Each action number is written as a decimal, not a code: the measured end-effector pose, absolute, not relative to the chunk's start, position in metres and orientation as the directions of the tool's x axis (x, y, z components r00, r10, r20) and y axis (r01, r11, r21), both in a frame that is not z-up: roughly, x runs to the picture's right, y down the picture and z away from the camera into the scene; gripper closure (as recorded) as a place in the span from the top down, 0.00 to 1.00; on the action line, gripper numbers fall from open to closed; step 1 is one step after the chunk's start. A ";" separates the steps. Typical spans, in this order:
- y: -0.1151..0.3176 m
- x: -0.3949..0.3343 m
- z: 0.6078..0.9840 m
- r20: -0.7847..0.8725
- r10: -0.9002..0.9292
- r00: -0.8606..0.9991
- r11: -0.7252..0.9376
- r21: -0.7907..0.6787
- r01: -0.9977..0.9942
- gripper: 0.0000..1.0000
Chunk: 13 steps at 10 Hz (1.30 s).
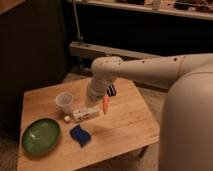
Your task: Place the bottle in the ceramic bowl
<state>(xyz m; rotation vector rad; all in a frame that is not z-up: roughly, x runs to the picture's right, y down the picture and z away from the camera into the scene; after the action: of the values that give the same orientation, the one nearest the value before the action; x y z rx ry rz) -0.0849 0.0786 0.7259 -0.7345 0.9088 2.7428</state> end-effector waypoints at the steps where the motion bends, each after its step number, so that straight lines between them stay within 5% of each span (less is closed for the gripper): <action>1: 0.085 -0.085 0.731 -0.505 -0.012 -0.863 -0.799 0.524 -0.295 0.44; 5: 0.115 -0.080 0.760 -0.520 -0.038 -0.854 -0.786 0.543 -0.296 0.80; 13: 0.110 -0.114 0.826 -0.546 0.058 -0.836 -0.760 0.518 -0.392 0.80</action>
<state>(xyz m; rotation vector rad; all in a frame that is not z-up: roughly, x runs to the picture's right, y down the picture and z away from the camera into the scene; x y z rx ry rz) -0.1144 0.1099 0.8263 -0.7527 0.9411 2.6285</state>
